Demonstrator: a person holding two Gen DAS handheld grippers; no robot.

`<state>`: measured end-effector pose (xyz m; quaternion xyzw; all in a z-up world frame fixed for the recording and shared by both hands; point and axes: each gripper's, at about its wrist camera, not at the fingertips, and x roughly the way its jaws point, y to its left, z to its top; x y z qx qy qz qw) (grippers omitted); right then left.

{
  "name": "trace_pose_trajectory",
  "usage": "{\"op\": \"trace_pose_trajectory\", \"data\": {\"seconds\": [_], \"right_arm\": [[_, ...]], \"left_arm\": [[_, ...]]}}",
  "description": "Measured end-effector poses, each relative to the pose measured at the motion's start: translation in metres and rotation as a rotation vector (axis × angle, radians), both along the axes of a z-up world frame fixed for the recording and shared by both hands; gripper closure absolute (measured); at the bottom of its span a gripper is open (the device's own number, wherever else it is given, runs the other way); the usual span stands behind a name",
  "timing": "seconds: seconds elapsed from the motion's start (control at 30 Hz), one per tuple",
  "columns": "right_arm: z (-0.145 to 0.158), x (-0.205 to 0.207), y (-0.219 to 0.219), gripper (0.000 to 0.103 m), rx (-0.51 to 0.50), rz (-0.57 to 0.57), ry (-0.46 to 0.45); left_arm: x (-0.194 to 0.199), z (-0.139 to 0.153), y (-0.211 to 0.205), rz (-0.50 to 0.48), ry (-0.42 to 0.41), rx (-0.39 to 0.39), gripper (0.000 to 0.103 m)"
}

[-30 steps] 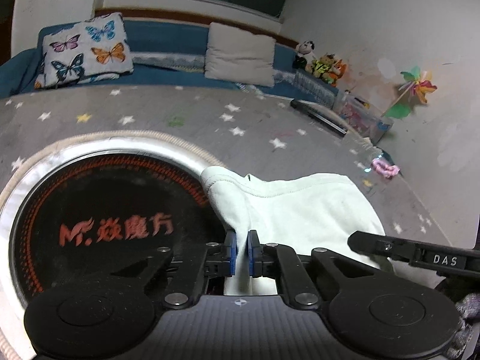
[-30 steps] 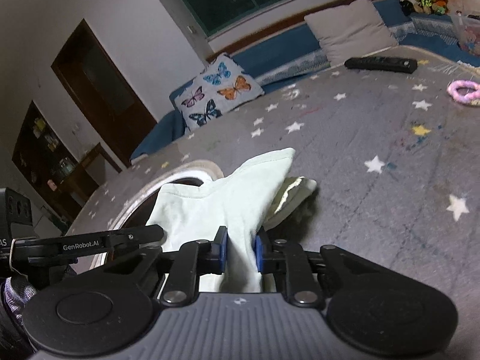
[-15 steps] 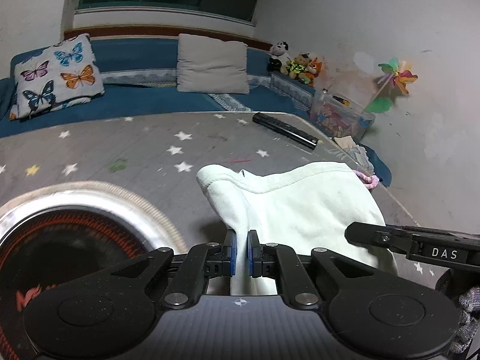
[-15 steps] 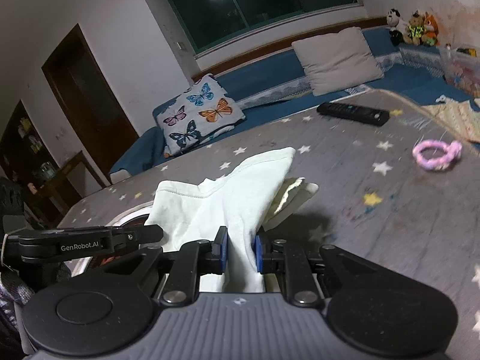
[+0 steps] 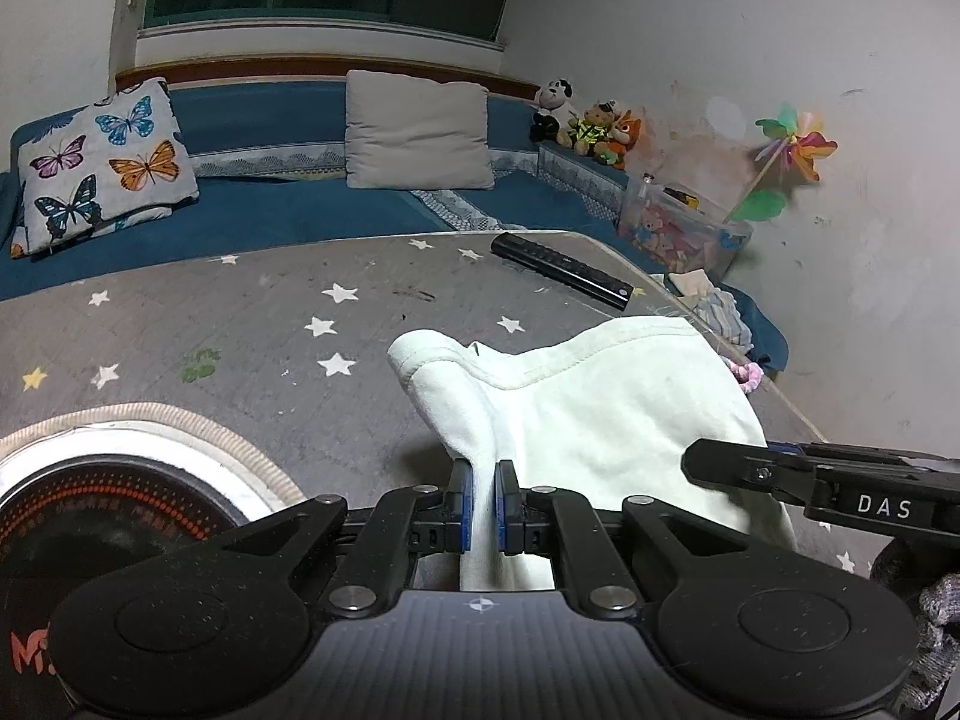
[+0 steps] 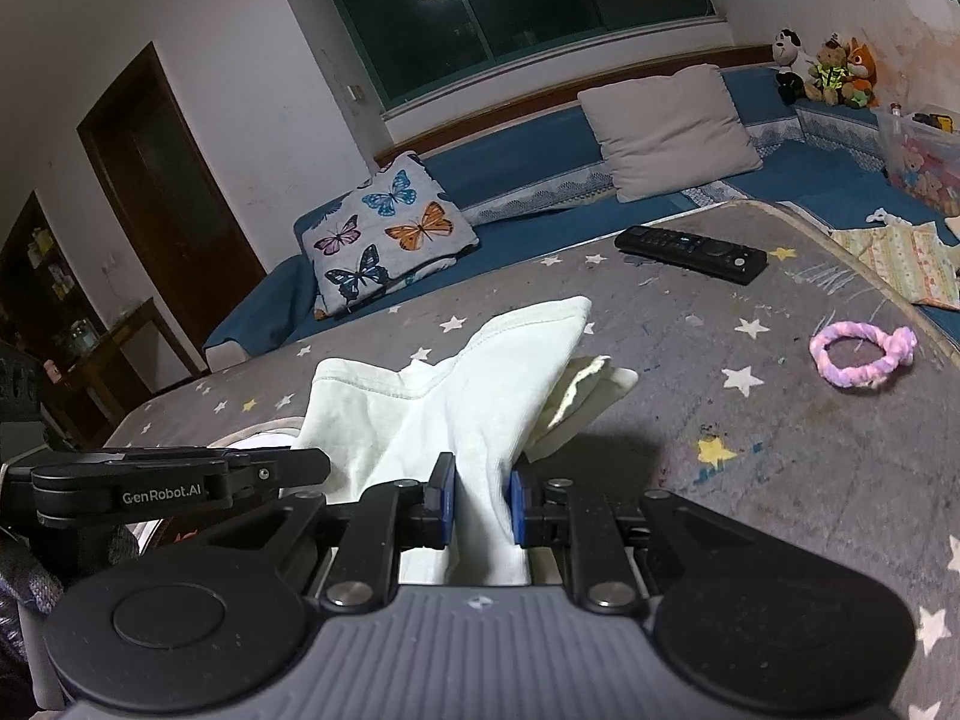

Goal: Fold clothes

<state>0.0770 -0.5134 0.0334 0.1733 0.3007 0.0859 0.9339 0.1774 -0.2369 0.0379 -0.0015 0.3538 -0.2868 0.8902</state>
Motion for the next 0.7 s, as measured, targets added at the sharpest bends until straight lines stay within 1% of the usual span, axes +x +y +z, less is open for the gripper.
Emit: {"op": "trace_pose_trajectory", "data": {"seconds": [0.23, 0.33, 0.7], "right_arm": [[0.011, -0.003, 0.001, 0.087, -0.004, 0.015, -0.025], [0.016, -0.007, 0.002, 0.087, -0.005, 0.017, -0.038], [0.041, -0.032, 0.012, 0.087, -0.010, 0.032, -0.091]], "left_arm": [[-0.004, 0.011, 0.001, 0.000, -0.023, -0.007, 0.095], [-0.008, 0.017, 0.003, 0.001, -0.029, -0.022, 0.095], [-0.034, 0.041, 0.015, -0.008, -0.074, -0.036, 0.095]]}}
